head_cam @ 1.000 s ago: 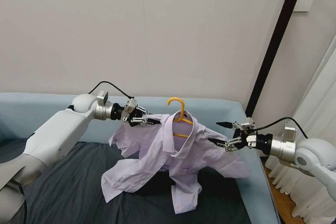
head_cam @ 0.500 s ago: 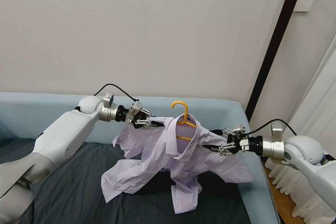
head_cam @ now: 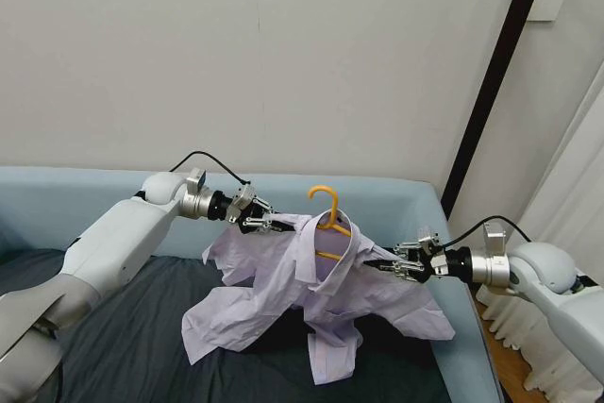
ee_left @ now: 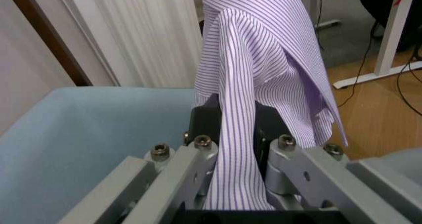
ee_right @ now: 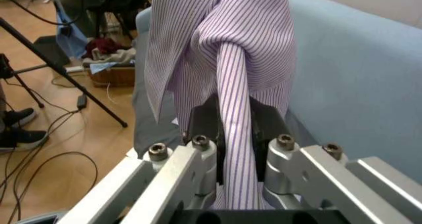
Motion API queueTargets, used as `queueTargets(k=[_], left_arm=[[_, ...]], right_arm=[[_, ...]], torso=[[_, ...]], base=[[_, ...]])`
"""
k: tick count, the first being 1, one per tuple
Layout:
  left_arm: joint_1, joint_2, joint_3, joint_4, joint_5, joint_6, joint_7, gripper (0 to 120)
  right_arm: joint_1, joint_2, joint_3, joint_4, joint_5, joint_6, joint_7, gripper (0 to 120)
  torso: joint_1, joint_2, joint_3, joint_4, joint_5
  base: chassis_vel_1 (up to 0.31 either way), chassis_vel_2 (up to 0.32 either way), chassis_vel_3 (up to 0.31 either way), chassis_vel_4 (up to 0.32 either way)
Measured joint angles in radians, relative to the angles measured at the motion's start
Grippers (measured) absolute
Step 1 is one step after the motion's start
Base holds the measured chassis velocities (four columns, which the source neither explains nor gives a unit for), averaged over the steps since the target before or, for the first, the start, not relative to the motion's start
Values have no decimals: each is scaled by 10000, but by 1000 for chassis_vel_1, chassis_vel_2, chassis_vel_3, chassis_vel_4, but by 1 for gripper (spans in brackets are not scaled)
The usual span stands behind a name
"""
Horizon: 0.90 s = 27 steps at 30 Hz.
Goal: Pick up the clothes from the sofa and hang them on the clothes hanger.
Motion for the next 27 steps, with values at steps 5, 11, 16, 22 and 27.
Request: queueTargets(k=[5, 11, 16, 22, 27], left_arm=[[-6, 9, 6, 116, -153, -324, -29, 8], [-121, 22, -52, 785, -1738, -1523, -417, 22], [316, -9, -1526, 1265, -2869, -1674, -969, 41], [1247, 478, -2154, 953, -4456, -1642, -1946, 63], [2323, 922, -2770, 0, -4706, -1505, -3255, 81]], right_arm=[[77, 151, -35, -150, 72, 18, 3, 7], [313, 215, -3, -277, 626, 46, 278, 7], [508, 467, 90, -532, 766, 23, 505, 7], [582, 1173, 84, -1066, 461, 91, 499, 7], [1202, 1557, -441, -1514, 408, 64, 757, 7]], torso=[[0, 0, 0, 0, 0], [1, 0, 0, -1, 1], [0, 1, -2, -3, 0], [0, 0, 0, 12, 1], [0, 0, 1, -1, 0]], base=[[0, 0, 0, 0], [0, 0, 0, 0], [0, 0, 0, 0], [0, 0, 0, 0], [0, 0, 0, 0]])
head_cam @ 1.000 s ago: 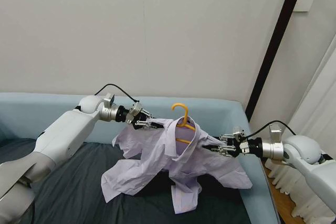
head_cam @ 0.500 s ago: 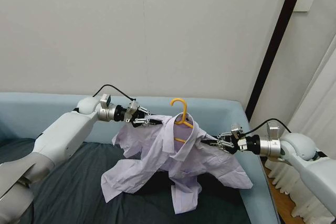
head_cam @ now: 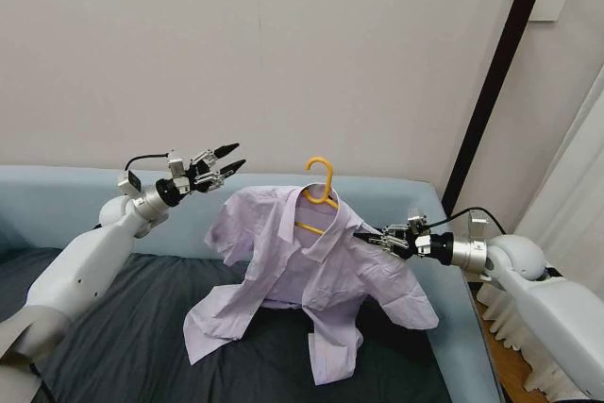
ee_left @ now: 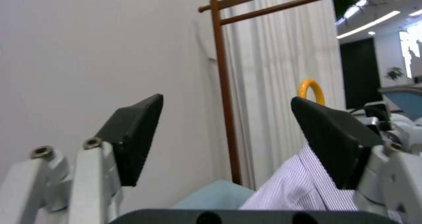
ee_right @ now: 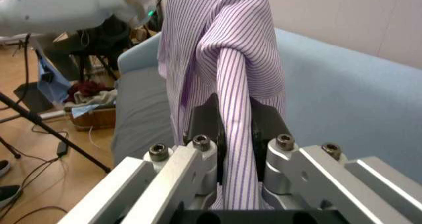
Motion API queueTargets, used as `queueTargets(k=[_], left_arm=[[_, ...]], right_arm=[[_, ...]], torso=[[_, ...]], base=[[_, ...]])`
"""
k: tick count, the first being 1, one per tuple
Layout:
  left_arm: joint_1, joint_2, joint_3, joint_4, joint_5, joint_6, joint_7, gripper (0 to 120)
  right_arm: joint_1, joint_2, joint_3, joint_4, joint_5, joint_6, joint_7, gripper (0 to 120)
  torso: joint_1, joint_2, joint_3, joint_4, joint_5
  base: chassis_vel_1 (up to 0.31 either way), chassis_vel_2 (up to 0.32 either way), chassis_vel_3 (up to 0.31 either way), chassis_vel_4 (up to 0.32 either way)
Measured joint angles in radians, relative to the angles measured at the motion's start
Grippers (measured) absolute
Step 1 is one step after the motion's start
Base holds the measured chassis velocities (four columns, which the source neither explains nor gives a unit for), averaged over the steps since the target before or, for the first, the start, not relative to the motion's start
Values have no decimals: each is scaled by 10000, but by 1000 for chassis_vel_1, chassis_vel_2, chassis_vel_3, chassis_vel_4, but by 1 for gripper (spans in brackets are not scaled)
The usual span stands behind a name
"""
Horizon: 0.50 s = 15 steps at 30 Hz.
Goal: Pick up the clothes from the sofa and hang them on the clothes hanger.
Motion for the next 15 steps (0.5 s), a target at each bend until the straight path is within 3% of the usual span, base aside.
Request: queueTargets(k=[3, 5, 8, 10, 11, 15], left_arm=[[628, 95, -298, -781, 13, -19, -1011, 90], [1628, 169, -743, -1972, 25, -126, -2340, 98], [2324, 197, -1045, -2784, 125, -315, -3192, 100], [3390, 279, -1394, -4093, 456, -639, -4755, 100], [3390, 279, -1394, -4093, 456, -639, -4755, 100], [4816, 387, -2042, -5526, 632, -887, -6121, 100]], right_arm=[[470, 57, -310, -16, 246, -227, 369, 7], [1110, 250, -639, -50, 530, -513, 826, 7], [1589, 465, -896, -153, 676, -671, 1108, 7], [2228, 951, -1227, -506, 718, -726, 1430, 7], [2228, 951, -1227, -506, 718, -726, 1430, 7], [2785, 1817, -1676, -1103, 952, -492, 2546, 7]], torso=[[1, 0, -1, -3, -2], [1, 0, 0, -3, -4], [0, 0, -1, 0, -6], [0, 1, -2, 2, -4], [0, 1, -2, 2, -4], [0, 0, -1, 6, 0]], base=[[0, 0, 0, 0], [0, 0, 0, 0], [0, 0, 0, 0], [0, 0, 0, 0], [0, 0, 0, 0], [0, 0, 0, 0]])
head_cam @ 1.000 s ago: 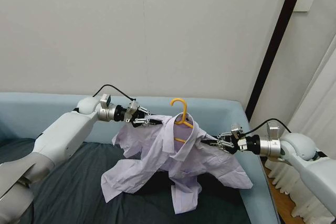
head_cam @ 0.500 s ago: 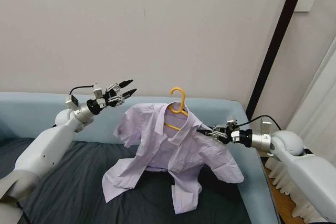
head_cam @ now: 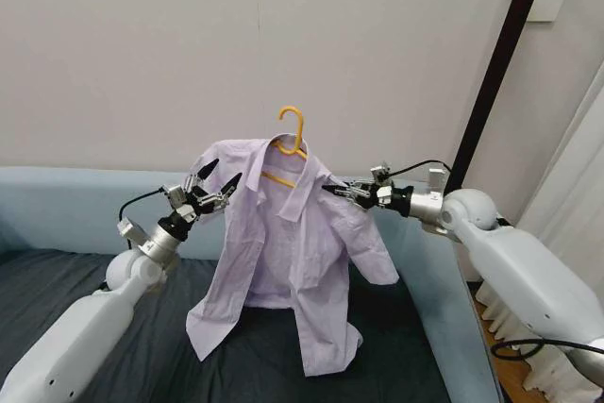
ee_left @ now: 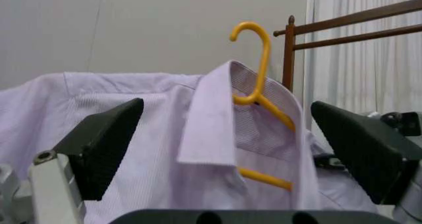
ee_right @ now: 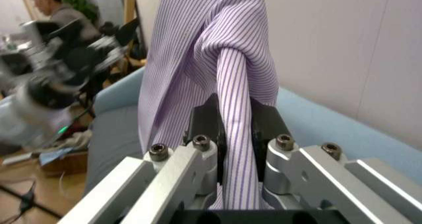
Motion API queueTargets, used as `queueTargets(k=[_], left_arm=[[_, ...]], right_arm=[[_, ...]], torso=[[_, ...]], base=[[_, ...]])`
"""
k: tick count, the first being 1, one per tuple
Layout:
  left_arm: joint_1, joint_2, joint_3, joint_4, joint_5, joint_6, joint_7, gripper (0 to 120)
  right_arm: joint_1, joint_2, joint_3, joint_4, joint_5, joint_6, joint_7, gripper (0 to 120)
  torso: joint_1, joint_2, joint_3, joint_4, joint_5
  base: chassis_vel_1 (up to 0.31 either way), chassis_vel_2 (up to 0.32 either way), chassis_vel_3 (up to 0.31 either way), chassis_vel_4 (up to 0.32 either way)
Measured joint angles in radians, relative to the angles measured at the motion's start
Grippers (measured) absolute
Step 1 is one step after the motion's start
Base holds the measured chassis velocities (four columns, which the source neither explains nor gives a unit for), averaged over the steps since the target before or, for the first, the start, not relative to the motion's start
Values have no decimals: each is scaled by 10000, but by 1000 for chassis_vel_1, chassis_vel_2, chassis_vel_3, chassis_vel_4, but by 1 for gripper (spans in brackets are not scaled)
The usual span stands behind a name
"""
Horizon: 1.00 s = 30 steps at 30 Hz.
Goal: Pick up the clothes from the sofa and hang them on the clothes hanger.
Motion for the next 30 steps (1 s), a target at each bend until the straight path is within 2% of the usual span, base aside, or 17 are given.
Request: queueTargets(k=[2, 5, 6, 10, 16, 19, 21, 24, 26, 29, 30], left_arm=[[159, 13, -98, -114, 40, -3, -29, 100], [962, -20, -560, -669, 485, 93, -199, 100], [962, -20, -560, -669, 485, 93, -199, 100], [1773, -411, -709, -1282, 1438, 416, -1311, 100], [2271, -848, -596, -1590, 2368, 644, -2467, 100], [2637, -1154, -444, -1719, 2945, 779, -3445, 100], [2698, -1226, -433, -1724, 3045, 786, -3552, 100], [2921, -1507, -342, -1726, 3383, 808, -3816, 100], [2954, -1569, -312, -1706, 3456, 809, -3847, 100], [3078, -1917, -203, -1619, 3744, 811, -4072, 100], [3078, -1917, -203, -1619, 3744, 811, -4072, 100]], right_arm=[[46, 34, -78, -1, 104, 31, 213, 7], [337, -86, -606, 397, 770, 80, 1901, 7], [337, -86, -606, 397, 770, 80, 1901, 7], [1167, -805, -1529, 1538, 2169, -451, 4746, 7], [2470, -1705, -2559, 2468, 3359, -1222, 6326, 7], [3353, -2106, -3061, 3159, 4305, -2053, 7258, 7], [3500, -2111, -3087, 3285, 4497, -2211, 7491, 7], [4051, -1857, -2882, 3859, 5613, -2963, 8981, 7], [4154, -1759, -2791, 3958, 5842, -3069, 9332, 7], [4586, -1221, -2283, 4357, 6963, -3562, 11126, 7], [4586, -1221, -2283, 4357, 6963, -3562, 11126, 7]], torso=[[0, 0, 0, 1, -1], [0, 0, 0, -5, 1], [0, 0, 0, -5, 1], [0, 0, 0, -8, 1], [0, 0, -1, -8, -2], [-1, 0, -1, -9, 2], [0, 1, -1, -7, 3], [0, 0, 0, -5, 1], [0, 0, 0, -3, 1], [-1, 1, -1, -3, -3], [-1, 1, -1, -3, -3]], base=[[0, 0, 0, 0], [0, 0, 0, 0], [0, 0, 0, 0], [0, 0, 0, 0], [0, 0, 0, 0], [0, 0, 0, 0], [0, 0, 0, 0], [0, 0, 0, 0], [0, 0, 0, 0], [0, 0, 0, 0], [0, 0, 0, 0]])
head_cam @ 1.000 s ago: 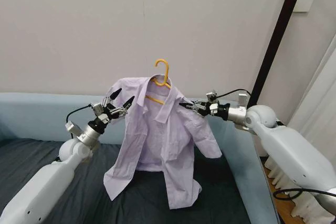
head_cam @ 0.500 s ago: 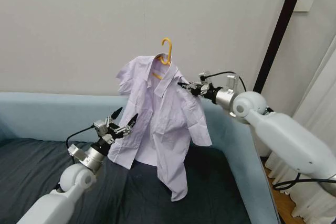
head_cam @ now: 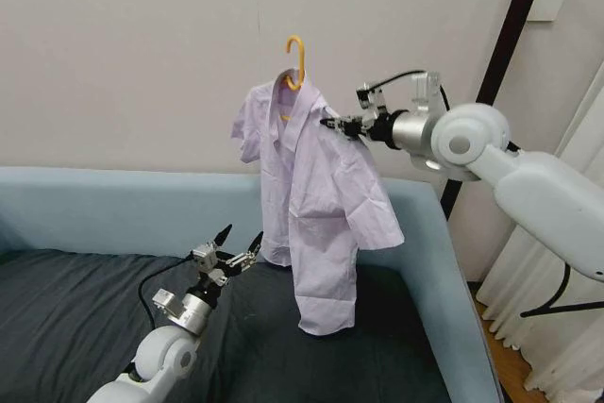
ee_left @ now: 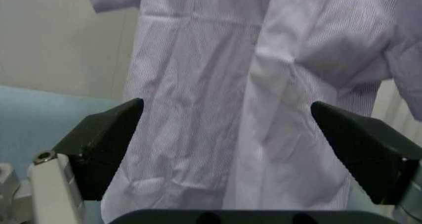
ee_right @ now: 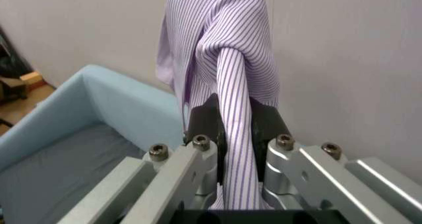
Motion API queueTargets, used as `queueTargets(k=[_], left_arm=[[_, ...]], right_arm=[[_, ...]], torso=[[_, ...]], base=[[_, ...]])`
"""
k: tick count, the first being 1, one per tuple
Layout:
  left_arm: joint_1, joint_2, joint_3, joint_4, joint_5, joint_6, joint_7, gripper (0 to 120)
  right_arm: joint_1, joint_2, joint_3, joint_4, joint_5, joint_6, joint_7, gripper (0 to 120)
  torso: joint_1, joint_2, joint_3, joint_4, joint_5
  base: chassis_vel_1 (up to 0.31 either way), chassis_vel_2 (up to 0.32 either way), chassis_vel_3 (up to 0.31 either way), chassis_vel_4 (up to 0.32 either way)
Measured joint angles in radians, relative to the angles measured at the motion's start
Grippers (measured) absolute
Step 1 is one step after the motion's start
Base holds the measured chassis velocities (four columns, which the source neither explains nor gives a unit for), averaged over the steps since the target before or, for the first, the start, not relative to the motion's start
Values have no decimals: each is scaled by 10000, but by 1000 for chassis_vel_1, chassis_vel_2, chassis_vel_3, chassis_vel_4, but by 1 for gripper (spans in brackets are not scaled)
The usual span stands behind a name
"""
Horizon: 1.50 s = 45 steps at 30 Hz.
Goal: Pick up the clothes from the sofa and hang them on the clothes hanger.
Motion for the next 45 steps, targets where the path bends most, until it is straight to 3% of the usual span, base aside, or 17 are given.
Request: queueTargets(k=[3, 10, 20, 24, 35, 42, 45], left_arm=[[18, -130, 40, -53, 35, 2, -100, 100], [-149, -116, 51, -218, -70, 87, -230, 100], [-1780, 251, 299, -676, -1919, 809, -806, 100], [-3174, 538, 595, -395, -2630, 1185, -1793, 100], [-6050, 595, 1975, 838, -3193, 1337, -2313, 100], [-7474, -82, 2651, 1768, -3185, 1133, -2293, 96], [-7981, -555, 2859, 2368, -3136, 994, -2335, 88]], right_arm=[[255, 320, 201, 88, 403, -280, 874, 7], [374, 614, 511, -267, 502, -487, 1237, 7], [405, 778, 701, -248, 497, -493, 1324, 7], [507, 798, 744, -209, 563, -492, 1390, 7], [349, 614, 729, -84, 340, -534, 1253, 7], [328, 460, 531, 163, 789, -540, 1620, 7], [290, 454, 512, 288, 1011, -573, 1807, 7]], torso=[[0, 0, 1, -1, 1], [0, 0, 1, -2, 3], [1, -1, 2, -1, 3], [1, -1, 2, -2, 2], [1, -2, 3, -3, 3], [2, -1, 1, -3, 4], [1, -1, 2, -4, 5]], base=[[0, 0, 0, 0], [0, 0, 0, 0], [0, 0, 0, 0], [0, 0, 0, 0], [0, 0, 0, 0], [0, 0, 0, 0], [0, 0, 0, 0]])
